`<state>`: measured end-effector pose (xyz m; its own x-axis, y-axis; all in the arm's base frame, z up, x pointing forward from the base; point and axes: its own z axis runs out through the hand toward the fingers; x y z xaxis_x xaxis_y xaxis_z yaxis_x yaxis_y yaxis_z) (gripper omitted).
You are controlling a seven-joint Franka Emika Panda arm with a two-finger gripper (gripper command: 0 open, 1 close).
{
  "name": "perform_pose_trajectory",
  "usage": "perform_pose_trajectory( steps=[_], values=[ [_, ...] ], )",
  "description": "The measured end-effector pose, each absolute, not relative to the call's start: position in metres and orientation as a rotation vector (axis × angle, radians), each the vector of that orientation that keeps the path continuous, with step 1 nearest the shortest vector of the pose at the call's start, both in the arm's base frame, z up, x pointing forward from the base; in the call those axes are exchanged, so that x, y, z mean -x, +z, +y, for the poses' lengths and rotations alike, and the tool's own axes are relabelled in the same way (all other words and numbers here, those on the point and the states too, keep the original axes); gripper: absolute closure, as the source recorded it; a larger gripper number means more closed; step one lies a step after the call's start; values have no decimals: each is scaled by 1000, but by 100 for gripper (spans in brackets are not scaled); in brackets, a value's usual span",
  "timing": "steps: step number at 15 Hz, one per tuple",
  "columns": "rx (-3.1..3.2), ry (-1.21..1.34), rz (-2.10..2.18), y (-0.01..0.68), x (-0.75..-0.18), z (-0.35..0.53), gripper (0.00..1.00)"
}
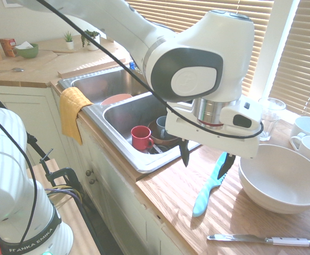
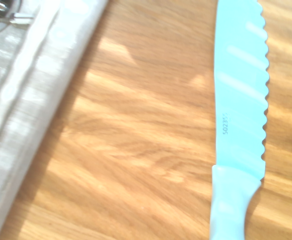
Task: Put the knife into the sink
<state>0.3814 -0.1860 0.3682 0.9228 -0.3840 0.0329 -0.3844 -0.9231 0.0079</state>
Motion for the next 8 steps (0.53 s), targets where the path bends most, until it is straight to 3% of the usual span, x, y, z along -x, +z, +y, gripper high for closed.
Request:
perform_pose_trajectory(
  steps=[8],
  values=[
    [-3060,19,-654,334,-388,-188,0]
  ],
)
